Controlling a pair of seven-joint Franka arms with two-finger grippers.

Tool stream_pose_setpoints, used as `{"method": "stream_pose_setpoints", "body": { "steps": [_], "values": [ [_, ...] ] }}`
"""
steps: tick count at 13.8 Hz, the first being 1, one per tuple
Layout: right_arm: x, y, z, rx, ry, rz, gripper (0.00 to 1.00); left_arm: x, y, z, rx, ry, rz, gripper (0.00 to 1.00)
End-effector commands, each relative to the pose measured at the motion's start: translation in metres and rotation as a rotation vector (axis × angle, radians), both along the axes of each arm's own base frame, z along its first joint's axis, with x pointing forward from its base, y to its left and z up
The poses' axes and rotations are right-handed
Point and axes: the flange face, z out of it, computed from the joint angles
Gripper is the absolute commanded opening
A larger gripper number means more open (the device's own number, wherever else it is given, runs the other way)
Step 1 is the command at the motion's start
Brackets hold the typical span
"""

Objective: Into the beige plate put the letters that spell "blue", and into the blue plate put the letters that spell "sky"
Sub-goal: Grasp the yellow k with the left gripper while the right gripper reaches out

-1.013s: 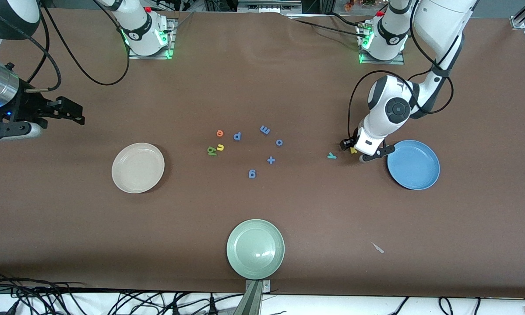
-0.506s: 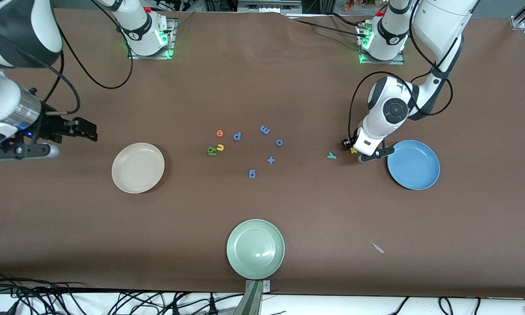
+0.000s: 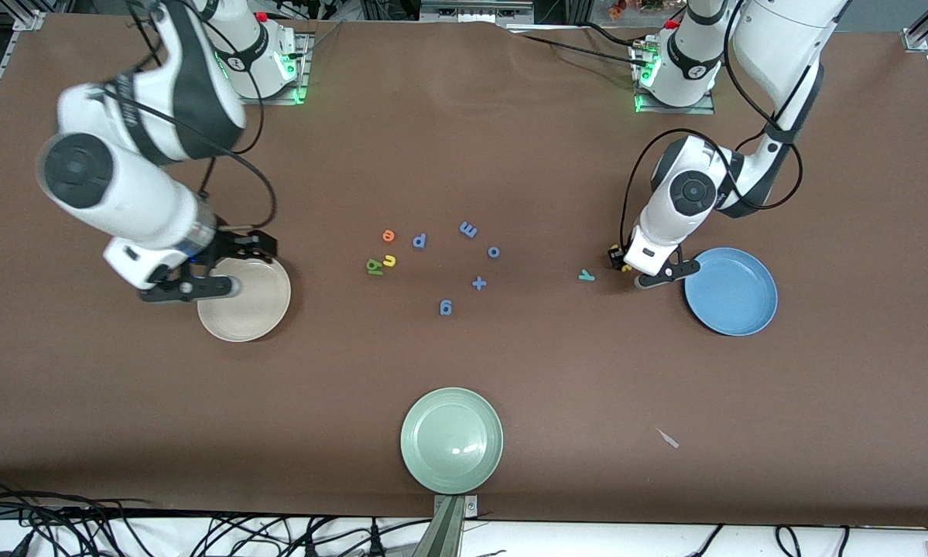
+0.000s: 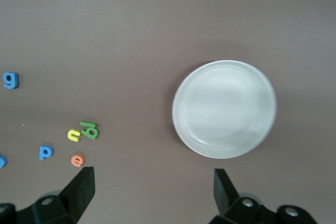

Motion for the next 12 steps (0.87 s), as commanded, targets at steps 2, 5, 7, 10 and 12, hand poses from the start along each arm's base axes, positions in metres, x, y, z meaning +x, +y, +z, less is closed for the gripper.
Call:
{"method": "stream_pose_setpoints", "body": {
  "steps": [2,5,7,10,12],
  "values": [
    [0.001,0.035,-0.052,0.017,-0.007,-0.087,1.0,0.002,-0.002,-0.001,0.022,-0.019,0.004,0.16],
    [-0.019,0.063,-0.103,0.037,-0.004,-0.157,1.0,0.005,0.0,0.002,0.021,-0.027,0.033,0.02],
    [-0.041,0.082,-0.129,0.044,-0.014,-0.194,1.0,0.009,0.001,0.007,0.021,-0.036,0.041,0.0],
    [-0.074,0.106,-0.156,0.055,-0.008,-0.245,1.0,0.03,0.018,0.033,0.037,-0.052,0.068,0.0],
    [-0.097,0.115,-0.173,0.054,0.005,-0.259,1.0,0.046,0.029,0.053,0.067,-0.022,0.055,0.0]
  ]
}}
